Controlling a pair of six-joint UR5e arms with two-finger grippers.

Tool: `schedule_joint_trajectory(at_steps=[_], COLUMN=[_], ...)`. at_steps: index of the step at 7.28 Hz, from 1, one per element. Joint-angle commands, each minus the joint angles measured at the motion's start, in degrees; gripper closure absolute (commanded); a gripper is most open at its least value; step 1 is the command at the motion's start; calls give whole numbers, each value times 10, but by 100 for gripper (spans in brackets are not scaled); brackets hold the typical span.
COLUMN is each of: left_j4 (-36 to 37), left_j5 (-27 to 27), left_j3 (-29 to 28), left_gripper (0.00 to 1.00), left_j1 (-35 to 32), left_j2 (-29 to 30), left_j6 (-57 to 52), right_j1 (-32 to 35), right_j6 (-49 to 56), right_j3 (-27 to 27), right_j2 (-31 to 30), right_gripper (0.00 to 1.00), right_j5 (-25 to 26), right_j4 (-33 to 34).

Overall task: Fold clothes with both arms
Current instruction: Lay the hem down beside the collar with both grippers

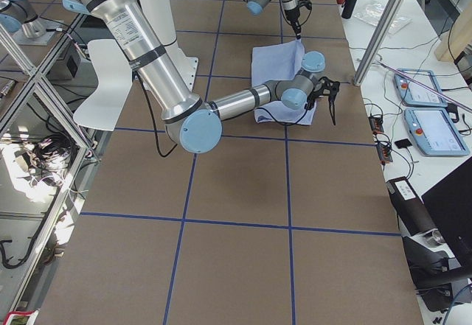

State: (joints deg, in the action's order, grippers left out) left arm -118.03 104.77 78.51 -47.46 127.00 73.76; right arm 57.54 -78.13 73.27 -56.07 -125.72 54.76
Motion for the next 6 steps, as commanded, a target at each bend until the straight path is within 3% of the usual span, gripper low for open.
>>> schedule_joint_trajectory(at_steps=[1, 4, 5, 6], left_j4=[-8, -7, -7, -7], left_j5=[0, 0, 0, 0], left_j3=[-9, -10, -11, -11], left_gripper=[100, 100, 63, 1], left_j1=[0, 1, 1, 2], left_j2=[0, 7, 7, 7], left_j6=[1, 1, 1, 2], right_j1=[-1, -2, -3, -6], right_j6=[0, -1, -2, 0], right_j3=[-7, -6, -6, -6], right_j2=[2, 10, 10, 10], right_gripper=[100, 100, 93, 4], right_j5=[0, 0, -1, 0], right_j4=[0, -1, -1, -2])
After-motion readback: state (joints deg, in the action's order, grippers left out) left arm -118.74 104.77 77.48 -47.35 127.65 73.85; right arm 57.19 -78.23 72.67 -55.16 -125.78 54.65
